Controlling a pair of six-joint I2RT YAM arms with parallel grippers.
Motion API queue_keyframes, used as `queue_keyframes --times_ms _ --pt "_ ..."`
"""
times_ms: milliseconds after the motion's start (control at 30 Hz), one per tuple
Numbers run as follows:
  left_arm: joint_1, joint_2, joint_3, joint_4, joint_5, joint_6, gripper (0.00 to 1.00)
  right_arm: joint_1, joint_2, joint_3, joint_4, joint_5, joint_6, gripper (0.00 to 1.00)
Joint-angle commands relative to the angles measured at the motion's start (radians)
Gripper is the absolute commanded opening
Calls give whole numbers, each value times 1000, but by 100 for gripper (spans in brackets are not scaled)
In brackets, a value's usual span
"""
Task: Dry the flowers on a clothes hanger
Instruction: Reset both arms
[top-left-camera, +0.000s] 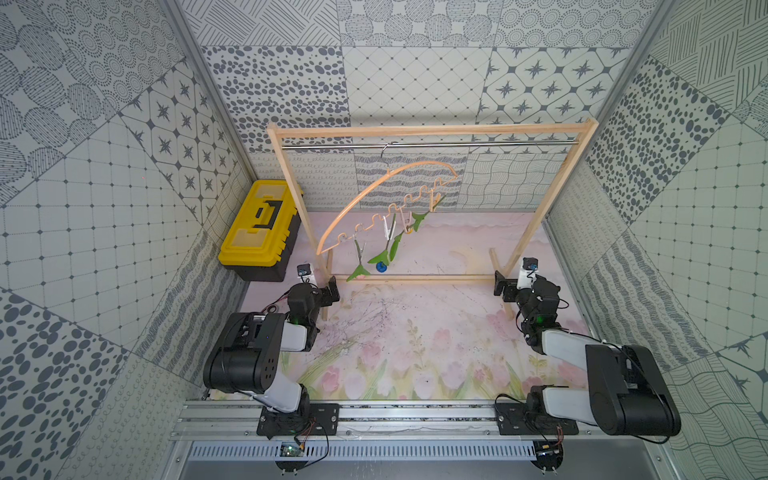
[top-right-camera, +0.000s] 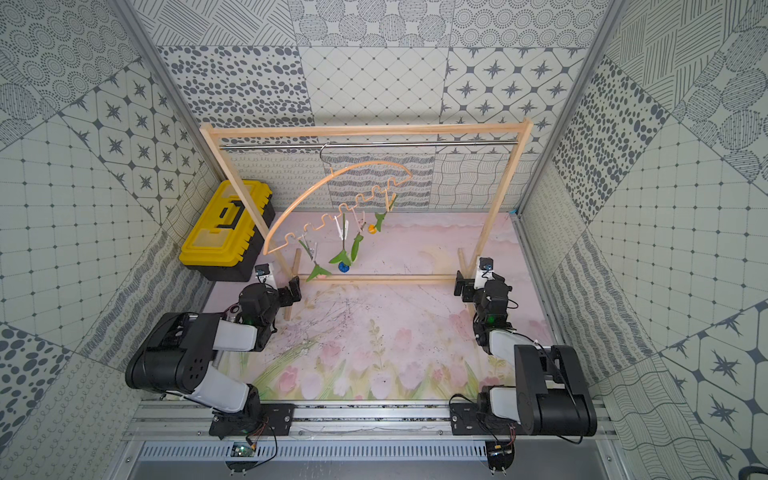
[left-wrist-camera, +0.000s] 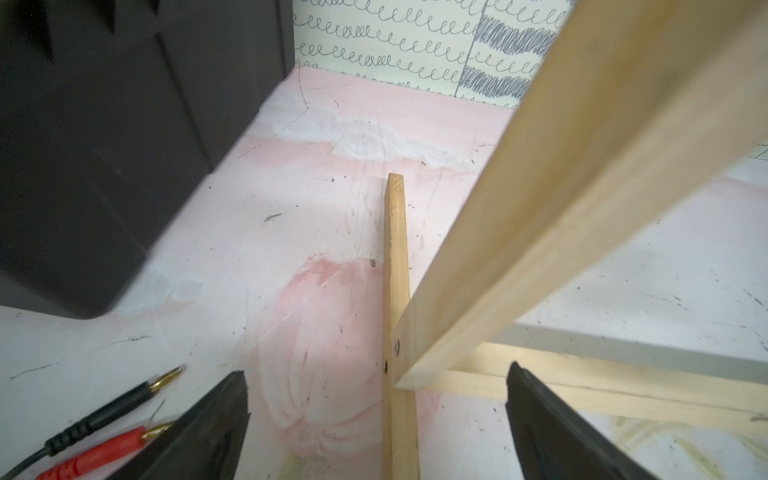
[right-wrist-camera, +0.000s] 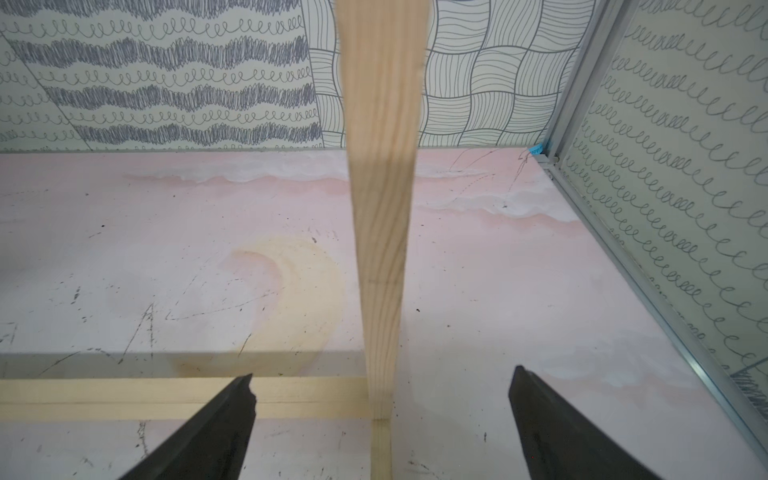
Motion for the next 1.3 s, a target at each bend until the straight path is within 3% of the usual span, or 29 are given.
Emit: queue_keyframes --times_ms 0,33,67,100,167,200,267,333,667,800,1267 --pt "-3 0 13 17 54 38 99 12 162 15 190 -35 9 100" --pt "-3 2 13 19 54 39 99 21 256 9 330 -49 5 100" --pt "-4 5 13 24 51 40 99 24 248 22 314 -46 2 100" --pt "-4 3 17 12 48 39 99 23 180 58 112 -47 -9 100" --pt "-15 4 31 -12 22 43 99 20 249 57 232 25 36 99" --pt "-18 4 37 -23 10 45 99 14 207 94 86 47 49 100" --pt "-26 3 49 -45 -6 48 99 17 235 66 187 62 49 100" --pt "-27 4 51 -49 -10 50 99 23 205 84 99 101 54 100" --pt "-30 4 52 -54 -10 52 99 25 211 82 114 98 49 100" --pt "-31 6 85 -117 102 100 99 25 210 82 115 98 49 100" --pt "-30 8 83 -109 105 102 99 25 211 81 115 98 48 100"
